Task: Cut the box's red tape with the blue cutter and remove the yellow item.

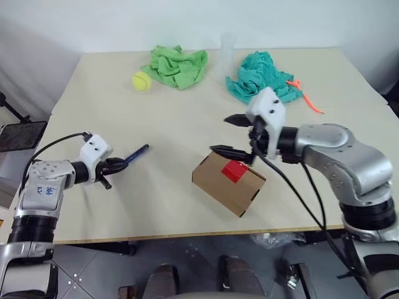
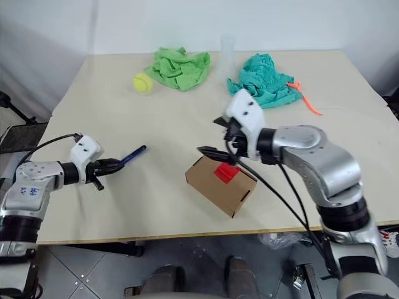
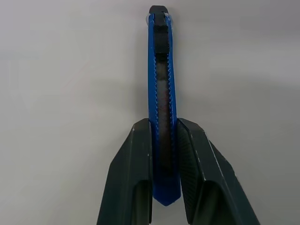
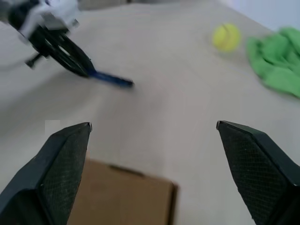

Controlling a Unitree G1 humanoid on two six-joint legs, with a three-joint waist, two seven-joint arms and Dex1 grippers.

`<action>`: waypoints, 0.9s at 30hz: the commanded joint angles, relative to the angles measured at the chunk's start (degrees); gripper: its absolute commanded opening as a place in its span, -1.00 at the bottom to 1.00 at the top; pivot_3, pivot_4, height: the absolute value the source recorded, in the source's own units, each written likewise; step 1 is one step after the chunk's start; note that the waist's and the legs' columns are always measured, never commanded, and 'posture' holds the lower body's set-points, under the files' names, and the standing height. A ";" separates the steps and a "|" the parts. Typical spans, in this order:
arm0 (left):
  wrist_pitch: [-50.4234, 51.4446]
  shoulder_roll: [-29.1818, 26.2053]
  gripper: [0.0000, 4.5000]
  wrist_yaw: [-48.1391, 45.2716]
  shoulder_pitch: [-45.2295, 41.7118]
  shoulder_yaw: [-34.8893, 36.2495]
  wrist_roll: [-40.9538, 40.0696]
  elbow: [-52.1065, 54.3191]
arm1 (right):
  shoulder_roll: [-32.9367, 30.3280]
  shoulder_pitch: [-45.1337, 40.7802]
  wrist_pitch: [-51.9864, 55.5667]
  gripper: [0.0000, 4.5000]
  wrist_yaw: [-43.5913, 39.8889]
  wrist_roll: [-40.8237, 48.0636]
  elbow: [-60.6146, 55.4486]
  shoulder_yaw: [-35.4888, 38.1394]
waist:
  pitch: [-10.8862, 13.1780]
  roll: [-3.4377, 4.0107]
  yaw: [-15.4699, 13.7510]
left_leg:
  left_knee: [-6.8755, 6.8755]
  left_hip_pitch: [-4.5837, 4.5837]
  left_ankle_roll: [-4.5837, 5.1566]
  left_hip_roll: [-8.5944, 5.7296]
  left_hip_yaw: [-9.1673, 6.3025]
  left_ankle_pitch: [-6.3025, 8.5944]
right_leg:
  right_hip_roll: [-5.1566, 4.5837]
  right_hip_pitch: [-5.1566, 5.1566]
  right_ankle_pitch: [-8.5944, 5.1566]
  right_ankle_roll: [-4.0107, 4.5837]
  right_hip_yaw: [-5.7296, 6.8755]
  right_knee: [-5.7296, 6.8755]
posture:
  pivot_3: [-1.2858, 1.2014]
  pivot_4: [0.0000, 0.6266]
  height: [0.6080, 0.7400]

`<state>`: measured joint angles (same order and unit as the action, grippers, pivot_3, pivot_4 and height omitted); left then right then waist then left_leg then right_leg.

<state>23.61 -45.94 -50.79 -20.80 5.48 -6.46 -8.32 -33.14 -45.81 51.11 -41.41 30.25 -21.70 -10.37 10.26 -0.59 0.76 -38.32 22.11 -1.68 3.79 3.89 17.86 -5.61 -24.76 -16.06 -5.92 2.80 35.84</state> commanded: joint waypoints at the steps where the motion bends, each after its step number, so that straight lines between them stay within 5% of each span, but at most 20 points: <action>1: 7.74 -1.66 -0.79 -0.84 7.81 1.25 -3.11 13.05 | 5.99 -4.93 -2.07 0.72 -0.07 -2.31 3.32 -5.38 | 0.00 0.00 0.38 | 0.01 0.02 0.00 0.00 0.01 0.00 | 0.00 -0.04 0.00 0.00 -0.01 -0.01 | 0.03 -0.52 1.00; 12: 18.58 -2.37 -0.79 2.48 19.18 5.35 -8.20 29.58 | 15.40 -13.59 -4.15 -0.99 -5.79 -14.70 18.57 -24.29 | 0.00 -0.01 0.85 | 0.06 0.07 0.01 0.01 -0.02 0.01 | -0.03 -0.15 -0.05 0.09 0.00 0.05 | 0.03 -0.52 1.00; 27: 19.12 -1.78 -0.79 5.31 21.16 4.91 -10.37 32.12 | 29.58 -18.44 -14.68 -0.99 -6.87 -27.64 42.57 -28.63 | -0.01 -0.01 1.06 | 0.14 0.13 -0.03 0.01 0.00 -0.01 | -0.04 -0.30 -0.06 0.13 -0.01 0.10 | 0.03 -0.52 1.00</action>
<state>42.75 -47.72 -45.58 -0.74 10.85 -16.38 22.47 -4.54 -62.81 38.59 -48.10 4.16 20.06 -38.92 10.26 -0.60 1.82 -38.18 22.24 -1.72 3.80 3.90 17.85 -5.65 -25.06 -16.13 -5.79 2.78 35.94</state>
